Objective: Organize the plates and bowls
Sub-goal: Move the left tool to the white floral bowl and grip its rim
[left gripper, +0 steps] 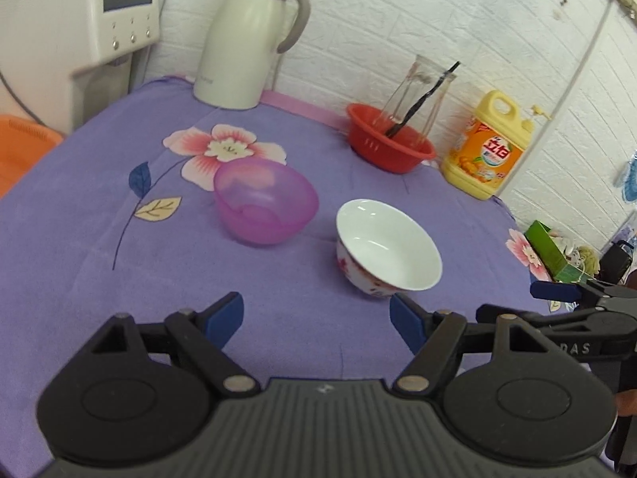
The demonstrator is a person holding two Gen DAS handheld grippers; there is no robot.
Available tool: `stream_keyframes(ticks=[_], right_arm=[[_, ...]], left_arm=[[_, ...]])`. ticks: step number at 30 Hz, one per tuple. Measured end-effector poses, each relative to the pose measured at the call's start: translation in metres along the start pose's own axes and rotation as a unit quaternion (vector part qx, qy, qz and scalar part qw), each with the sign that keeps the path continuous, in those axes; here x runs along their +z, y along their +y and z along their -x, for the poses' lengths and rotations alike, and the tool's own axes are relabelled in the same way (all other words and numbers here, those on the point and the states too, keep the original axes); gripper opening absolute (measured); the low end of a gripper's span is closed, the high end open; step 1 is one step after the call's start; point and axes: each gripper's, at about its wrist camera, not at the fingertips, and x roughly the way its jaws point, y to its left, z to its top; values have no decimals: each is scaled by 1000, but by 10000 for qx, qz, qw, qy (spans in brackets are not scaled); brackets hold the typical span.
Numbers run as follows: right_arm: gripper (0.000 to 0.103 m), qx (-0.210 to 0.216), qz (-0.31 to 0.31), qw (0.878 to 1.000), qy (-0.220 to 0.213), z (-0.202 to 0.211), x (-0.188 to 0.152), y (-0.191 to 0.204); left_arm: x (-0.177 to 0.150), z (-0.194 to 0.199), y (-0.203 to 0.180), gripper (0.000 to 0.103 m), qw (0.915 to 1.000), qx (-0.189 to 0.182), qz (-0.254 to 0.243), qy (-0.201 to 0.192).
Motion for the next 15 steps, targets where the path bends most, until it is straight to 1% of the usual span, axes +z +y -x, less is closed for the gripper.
stream_keyframes(ticks=[2, 4, 6, 8, 10, 12, 15], right_arm=[[103, 111, -99, 9999, 0, -14, 9, -4], [103, 299, -336, 9990, -55, -29, 21, -10], [103, 401, -536, 9977, -58, -47, 31, -15], [103, 467, -553, 9973, 100, -69, 38, -17], [103, 569, -419, 9972, 242, -87, 41, -20], [103, 739, -324, 9963, 308, -100, 44, -25], [103, 1075, -395, 9930, 288, -113, 46, -36]], left_arm=[[10, -12, 0, 75, 9998, -25, 196, 4], [20, -28, -5, 75, 9992, -2, 395, -34], [27, -45, -7, 75, 9974, 1, 710, 84], [30, -61, -4, 75, 9940, -45, 1055, 267], [29, -71, -2, 75, 9906, -58, 1323, 357], [28, -77, -3, 75, 9890, 10, 1435, 370], [29, -84, -8, 75, 9889, 121, 1455, 277]])
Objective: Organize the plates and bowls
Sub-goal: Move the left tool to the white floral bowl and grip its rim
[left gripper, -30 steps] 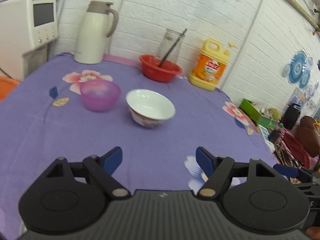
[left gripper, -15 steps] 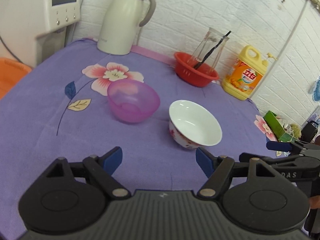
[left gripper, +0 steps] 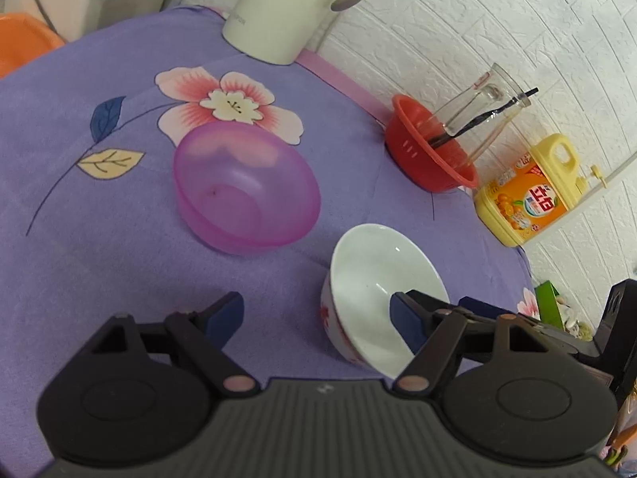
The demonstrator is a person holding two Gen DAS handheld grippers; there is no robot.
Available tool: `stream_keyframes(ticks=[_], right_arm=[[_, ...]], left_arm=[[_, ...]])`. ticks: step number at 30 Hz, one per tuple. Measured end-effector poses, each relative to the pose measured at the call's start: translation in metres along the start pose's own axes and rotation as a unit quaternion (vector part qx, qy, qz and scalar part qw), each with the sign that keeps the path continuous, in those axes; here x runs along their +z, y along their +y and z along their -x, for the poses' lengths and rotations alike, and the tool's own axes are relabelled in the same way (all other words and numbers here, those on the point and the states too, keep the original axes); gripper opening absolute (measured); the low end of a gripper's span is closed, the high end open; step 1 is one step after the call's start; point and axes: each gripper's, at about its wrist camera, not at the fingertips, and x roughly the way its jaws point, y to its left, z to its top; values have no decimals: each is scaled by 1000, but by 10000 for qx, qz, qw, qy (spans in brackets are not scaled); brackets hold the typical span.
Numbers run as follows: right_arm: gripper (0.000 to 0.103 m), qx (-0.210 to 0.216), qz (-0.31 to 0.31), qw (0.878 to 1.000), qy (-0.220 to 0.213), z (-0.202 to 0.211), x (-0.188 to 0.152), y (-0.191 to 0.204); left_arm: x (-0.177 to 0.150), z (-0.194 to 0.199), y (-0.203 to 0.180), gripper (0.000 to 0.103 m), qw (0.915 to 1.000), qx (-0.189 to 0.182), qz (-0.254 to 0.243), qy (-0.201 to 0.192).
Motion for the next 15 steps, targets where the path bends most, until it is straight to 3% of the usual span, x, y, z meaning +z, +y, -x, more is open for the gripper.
stream_keyframes(ticks=[6, 15], right_arm=[[103, 384, 138, 9992, 51, -18, -6, -2], [103, 165, 628, 9972, -368, -26, -15, 2]], left_arm=[[-3, -14, -6, 72, 9998, 157, 106, -100], [-9, -29, -13, 72, 9994, 300, 4, -154]])
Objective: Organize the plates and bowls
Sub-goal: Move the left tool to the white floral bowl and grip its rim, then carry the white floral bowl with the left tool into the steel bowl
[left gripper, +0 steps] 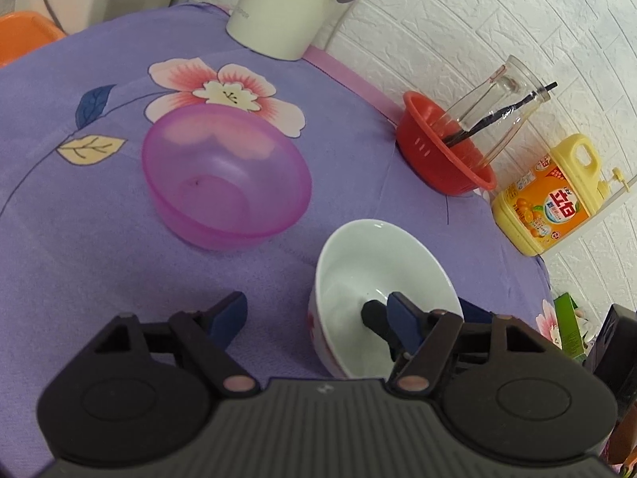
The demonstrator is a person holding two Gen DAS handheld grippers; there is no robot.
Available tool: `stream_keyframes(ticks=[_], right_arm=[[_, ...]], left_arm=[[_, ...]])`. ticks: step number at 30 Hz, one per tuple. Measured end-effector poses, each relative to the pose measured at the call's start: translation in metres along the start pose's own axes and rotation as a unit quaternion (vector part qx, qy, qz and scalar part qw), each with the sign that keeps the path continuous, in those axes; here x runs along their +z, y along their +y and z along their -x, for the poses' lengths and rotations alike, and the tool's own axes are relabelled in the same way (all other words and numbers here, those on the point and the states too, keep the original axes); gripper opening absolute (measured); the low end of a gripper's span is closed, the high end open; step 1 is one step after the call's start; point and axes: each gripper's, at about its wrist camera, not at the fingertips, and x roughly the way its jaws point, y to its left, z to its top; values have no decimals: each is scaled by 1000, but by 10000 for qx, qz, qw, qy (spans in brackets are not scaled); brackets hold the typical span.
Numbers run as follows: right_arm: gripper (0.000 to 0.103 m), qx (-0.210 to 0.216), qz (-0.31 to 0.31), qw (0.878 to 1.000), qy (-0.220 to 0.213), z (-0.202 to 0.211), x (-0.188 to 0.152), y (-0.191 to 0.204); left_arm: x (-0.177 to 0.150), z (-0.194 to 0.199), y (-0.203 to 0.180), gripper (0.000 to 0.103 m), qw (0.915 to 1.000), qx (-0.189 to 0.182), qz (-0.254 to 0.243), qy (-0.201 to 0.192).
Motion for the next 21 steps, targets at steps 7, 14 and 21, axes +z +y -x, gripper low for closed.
stream_keyframes(ticks=[7, 14, 21], right_arm=[[103, -63, -58, 9997, -230, -1, -4, -2], [103, 210, 41, 9998, 51, 3, 1, 9], [80, 607, 207, 9979, 74, 8, 3, 19]], left_arm=[[-3, -1, -6, 72, 9998, 132, -120, -78], [-1, -3, -14, 68, 9993, 166, -312, -154], [-4, -5, -24, 45, 9978, -61, -657, -100]])
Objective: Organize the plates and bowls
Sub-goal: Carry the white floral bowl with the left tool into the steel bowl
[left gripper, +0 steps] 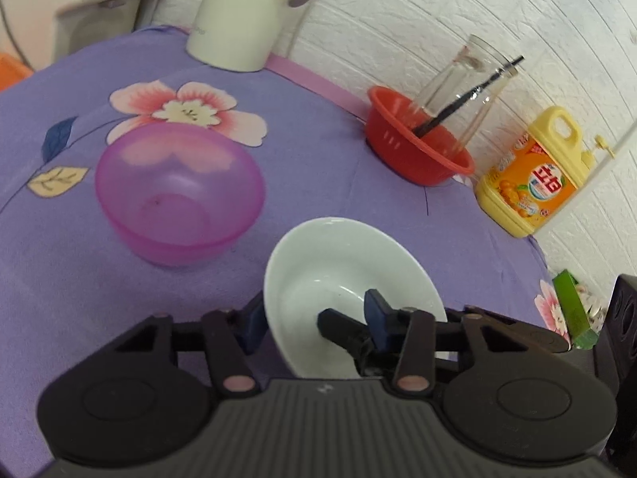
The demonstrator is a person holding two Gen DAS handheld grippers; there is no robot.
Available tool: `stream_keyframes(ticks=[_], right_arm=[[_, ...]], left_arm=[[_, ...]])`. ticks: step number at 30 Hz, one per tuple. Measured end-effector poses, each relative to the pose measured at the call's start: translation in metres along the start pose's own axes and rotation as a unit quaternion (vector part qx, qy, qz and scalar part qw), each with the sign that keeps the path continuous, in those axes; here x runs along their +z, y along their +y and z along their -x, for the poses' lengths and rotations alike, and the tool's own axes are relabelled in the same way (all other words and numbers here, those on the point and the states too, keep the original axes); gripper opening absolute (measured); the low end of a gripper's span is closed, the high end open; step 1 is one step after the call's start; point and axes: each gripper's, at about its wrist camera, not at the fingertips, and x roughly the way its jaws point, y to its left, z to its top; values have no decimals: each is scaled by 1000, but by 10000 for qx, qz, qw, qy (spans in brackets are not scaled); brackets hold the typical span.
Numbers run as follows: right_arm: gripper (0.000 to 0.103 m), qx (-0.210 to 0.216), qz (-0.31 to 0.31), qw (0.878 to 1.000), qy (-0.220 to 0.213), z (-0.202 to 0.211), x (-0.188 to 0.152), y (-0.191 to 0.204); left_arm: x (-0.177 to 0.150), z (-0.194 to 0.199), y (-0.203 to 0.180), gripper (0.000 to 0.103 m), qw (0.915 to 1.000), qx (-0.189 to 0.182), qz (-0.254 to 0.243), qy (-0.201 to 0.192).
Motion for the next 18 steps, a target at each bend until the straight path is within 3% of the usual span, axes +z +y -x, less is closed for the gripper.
stream_keyframes(ticks=[7, 18], right_arm=[[77, -32, 142, 9999, 44, 11, -1, 17], [90, -617, 178, 9979, 90, 92, -22, 67]], left_arm=[[-1, 16, -5, 40, 9998, -18, -125, 183], [-46, 101, -21, 40, 9970, -723, -78, 265]])
